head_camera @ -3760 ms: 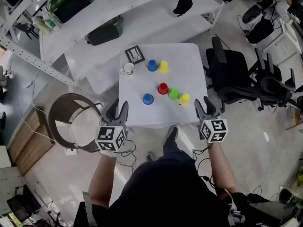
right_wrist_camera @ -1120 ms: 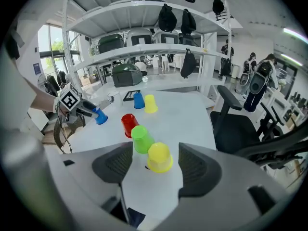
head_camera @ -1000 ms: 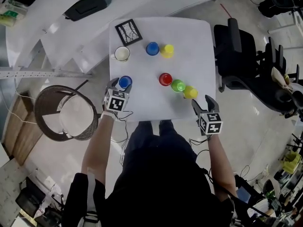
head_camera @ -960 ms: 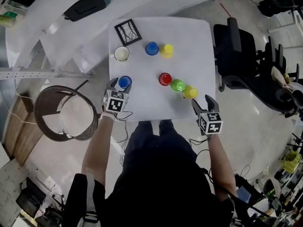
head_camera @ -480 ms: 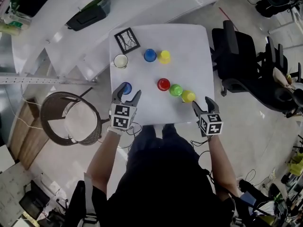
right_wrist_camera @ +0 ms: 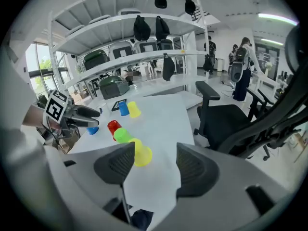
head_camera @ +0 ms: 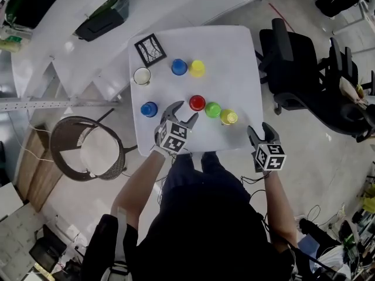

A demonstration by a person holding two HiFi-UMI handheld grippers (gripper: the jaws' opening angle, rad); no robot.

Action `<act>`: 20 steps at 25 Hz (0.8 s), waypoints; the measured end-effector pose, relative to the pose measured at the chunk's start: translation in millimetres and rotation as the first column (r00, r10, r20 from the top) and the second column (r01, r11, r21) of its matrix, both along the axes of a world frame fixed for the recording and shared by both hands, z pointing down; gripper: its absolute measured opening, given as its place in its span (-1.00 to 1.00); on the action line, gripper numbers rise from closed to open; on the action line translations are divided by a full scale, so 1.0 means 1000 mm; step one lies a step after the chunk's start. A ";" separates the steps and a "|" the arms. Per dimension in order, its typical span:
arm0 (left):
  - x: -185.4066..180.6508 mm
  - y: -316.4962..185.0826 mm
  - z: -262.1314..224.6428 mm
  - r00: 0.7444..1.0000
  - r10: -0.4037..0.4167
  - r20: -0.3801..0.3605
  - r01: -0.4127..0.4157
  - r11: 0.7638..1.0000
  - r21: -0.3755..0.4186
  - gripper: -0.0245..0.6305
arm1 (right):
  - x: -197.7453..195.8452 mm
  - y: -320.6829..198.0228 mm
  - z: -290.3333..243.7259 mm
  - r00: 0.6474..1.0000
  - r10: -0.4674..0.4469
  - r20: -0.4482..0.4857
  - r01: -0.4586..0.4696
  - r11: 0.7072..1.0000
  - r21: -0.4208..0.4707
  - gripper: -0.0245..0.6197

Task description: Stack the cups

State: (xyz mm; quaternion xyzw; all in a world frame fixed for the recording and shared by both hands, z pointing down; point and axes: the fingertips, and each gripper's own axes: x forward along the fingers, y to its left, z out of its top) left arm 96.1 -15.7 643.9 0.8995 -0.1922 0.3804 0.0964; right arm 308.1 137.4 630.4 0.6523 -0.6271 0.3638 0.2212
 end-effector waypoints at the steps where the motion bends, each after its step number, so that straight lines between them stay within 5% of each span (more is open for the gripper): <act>1: 0.005 0.001 0.005 1.000 0.011 0.012 -0.011 1.000 0.002 -0.11 | 0.004 0.004 0.000 1.000 0.008 0.000 -0.008 1.000 -0.001 -0.09; 14: 0.035 -0.010 0.062 0.979 0.100 0.179 -0.103 0.995 0.009 -0.12 | 0.030 0.030 0.012 0.999 0.035 0.011 -0.035 0.999 -0.032 -0.13; 16: 0.036 -0.010 0.064 0.975 0.113 0.193 -0.120 0.993 0.021 -0.24 | 0.029 0.029 0.013 0.999 0.032 0.009 -0.031 0.999 -0.033 -0.15; 20: 0.030 -0.009 0.059 0.981 0.062 0.182 -0.069 0.997 0.029 -0.27 | 0.027 0.026 0.012 1.000 0.021 0.003 -0.021 0.999 -0.032 -0.18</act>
